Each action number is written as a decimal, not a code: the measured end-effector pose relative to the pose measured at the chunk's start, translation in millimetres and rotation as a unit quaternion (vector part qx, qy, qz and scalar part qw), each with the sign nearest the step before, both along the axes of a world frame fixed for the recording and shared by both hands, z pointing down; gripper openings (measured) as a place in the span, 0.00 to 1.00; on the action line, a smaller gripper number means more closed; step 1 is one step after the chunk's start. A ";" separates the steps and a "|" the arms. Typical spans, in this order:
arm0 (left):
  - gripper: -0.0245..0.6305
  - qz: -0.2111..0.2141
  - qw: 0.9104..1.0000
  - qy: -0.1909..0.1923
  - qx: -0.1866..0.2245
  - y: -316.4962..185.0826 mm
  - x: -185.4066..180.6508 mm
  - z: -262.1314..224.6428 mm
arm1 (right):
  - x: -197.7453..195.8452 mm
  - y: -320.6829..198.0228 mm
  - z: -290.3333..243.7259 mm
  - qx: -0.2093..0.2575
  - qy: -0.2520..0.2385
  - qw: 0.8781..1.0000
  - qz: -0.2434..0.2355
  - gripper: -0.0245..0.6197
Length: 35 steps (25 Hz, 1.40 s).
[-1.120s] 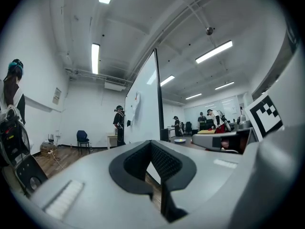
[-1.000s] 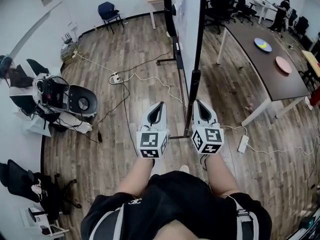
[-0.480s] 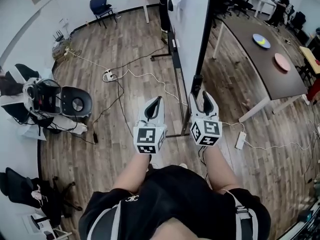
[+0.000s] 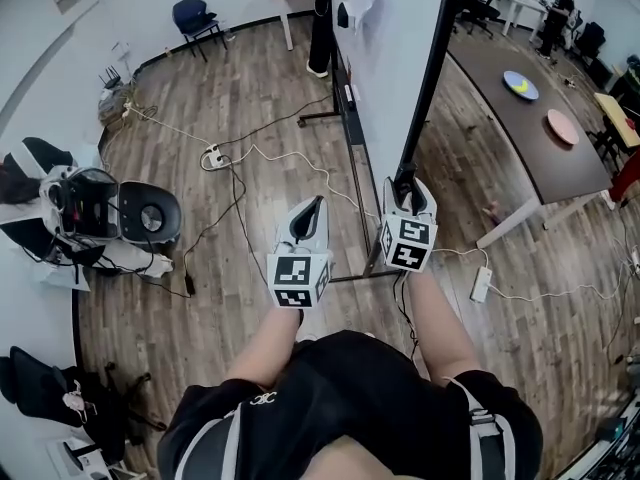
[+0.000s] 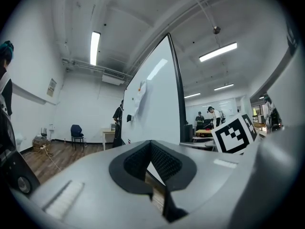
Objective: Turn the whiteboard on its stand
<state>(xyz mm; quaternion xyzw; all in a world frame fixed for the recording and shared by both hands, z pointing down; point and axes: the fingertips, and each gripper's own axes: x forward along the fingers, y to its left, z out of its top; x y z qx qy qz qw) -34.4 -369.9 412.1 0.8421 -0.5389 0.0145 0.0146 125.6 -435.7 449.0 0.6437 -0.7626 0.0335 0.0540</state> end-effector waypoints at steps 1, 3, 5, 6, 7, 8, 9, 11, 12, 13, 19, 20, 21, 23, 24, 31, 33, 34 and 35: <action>0.04 -0.001 1.000 0.000 -0.001 -1.5 -1.3 0.5 | 1.3 -0.6 -0.4 0.000 0.002 1.000 0.005 0.35; 0.04 -0.002 1.000 0.003 -0.004 -4.3 -3.2 2.0 | 1.6 -0.6 -0.8 0.000 0.006 1.000 0.008 0.34; 0.04 -0.003 1.000 0.005 -0.004 -6.8 -3.2 2.1 | 1.2 -1.3 -0.6 -0.003 0.007 1.000 0.008 0.34; 0.04 -0.003 1.000 0.006 -0.003 -7.3 -2.1 2.0 | 1.3 -1.4 -0.2 -0.006 0.007 1.000 0.008 0.34; 0.04 -0.002 1.000 0.006 -0.004 -7.0 -0.6 2.3 | 1.6 -1.1 0.3 -0.009 0.008 1.000 0.008 0.34; 0.04 -0.001 1.000 0.006 -0.004 -6.3 1.0 2.8 | 1.8 -0.6 0.6 -0.011 0.008 1.000 0.008 0.34; 0.04 0.000 1.000 0.006 -0.005 -5.4 2.6 3.6 | 2.0 0.0 0.8 -0.013 0.008 1.000 0.008 0.34; 0.04 0.002 1.000 0.006 -0.007 -3.2 5.0 5.6 | 2.0 0.8 0.8 -0.015 0.009 1.000 0.008 0.34; 0.04 0.003 1.000 0.006 -0.008 -2.2 5.9 6.5 | 2.1 0.9 0.9 -0.016 0.009 1.000 0.009 0.34; 0.04 0.003 1.000 0.005 -0.009 -1.3 6.6 7.2 | 2.3 0.9 0.8 -0.016 0.009 1.000 0.010 0.34; 0.04 -0.002 1.000 0.002 -0.011 3.4 7.3 8.6 | 3.7 0.3 0.2 -0.020 0.007 1.000 0.014 0.34; 0.04 -0.003 1.000 0.002 -0.011 4.7 7.5 8.4 | 3.7 0.7 0.4 -0.021 0.006 1.000 0.013 0.34; 0.04 -0.004 1.000 0.002 -0.011 6.1 7.8 8.4 | 3.7 1.3 0.6 -0.022 0.005 1.000 0.012 0.34; 0.04 -0.006 1.000 0.001 -0.012 9.0 8.7 9.1 | 3.9 3.4 1.0 -0.023 0.005 1.000 0.010 0.33; 0.04 -0.006 1.000 0.000 -0.014 10.5 9.1 9.9 | 4.1 4.9 0.9 -0.022 0.007 1.000 0.009 0.33; 0.04 -0.011 1.000 0.005 -0.022 11.7 10.2 15.8 | 1.9 3.8 0.4 -0.014 0.021 1.000 -0.001 0.31; 0.04 -0.010 1.000 0.006 -0.024 12.1 12.2 16.6 | 0.8 3.1 0.5 -0.011 0.021 1.000 -0.005 0.31; 0.04 -0.009 1.000 0.005 -0.024 12.3 13.8 17.0 | 0.9 2.6 0.5 -0.010 0.020 1.000 -0.008 0.31; 0.04 -0.008 1.000 0.005 -0.024 12.2 15.4 17.4 | 1.1 1.9 0.6 -0.008 0.020 1.000 -0.013 0.31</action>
